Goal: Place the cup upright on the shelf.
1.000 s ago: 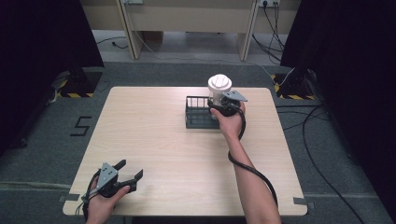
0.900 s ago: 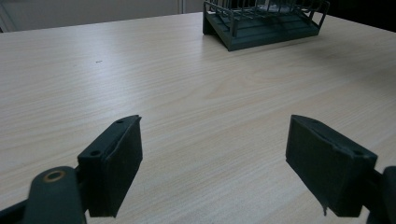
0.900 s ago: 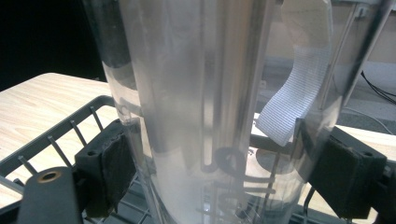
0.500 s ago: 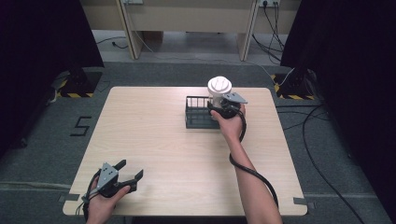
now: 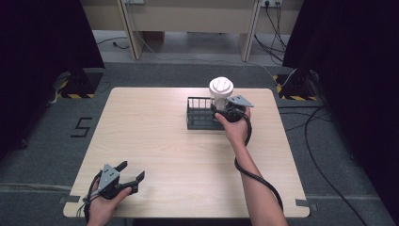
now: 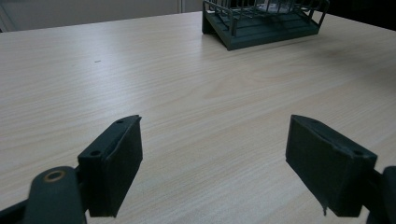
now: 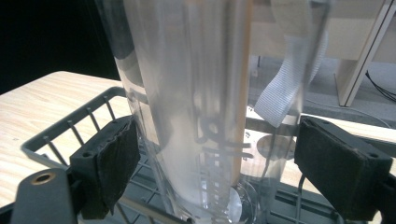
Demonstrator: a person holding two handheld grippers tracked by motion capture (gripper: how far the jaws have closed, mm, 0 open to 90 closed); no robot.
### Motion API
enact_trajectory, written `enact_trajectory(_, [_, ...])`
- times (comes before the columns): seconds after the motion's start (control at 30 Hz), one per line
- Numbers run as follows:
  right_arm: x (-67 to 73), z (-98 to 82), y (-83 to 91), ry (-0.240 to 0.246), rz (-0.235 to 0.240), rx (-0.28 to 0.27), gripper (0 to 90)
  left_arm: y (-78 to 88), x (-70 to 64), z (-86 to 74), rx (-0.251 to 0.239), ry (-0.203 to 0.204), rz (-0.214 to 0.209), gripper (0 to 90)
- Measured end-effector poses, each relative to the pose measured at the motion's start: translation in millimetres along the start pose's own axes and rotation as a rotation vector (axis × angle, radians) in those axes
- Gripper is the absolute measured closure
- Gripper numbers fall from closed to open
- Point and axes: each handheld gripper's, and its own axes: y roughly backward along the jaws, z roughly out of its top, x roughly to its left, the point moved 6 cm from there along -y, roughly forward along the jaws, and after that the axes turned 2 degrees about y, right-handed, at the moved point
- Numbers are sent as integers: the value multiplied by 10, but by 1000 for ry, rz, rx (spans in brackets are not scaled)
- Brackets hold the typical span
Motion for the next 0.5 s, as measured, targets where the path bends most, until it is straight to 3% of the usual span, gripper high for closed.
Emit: enact_trajectory(0.5, [-57, -37, 238, -16, 10, 9, 151, 1, -1, -1, 1, -1, 1, 182])
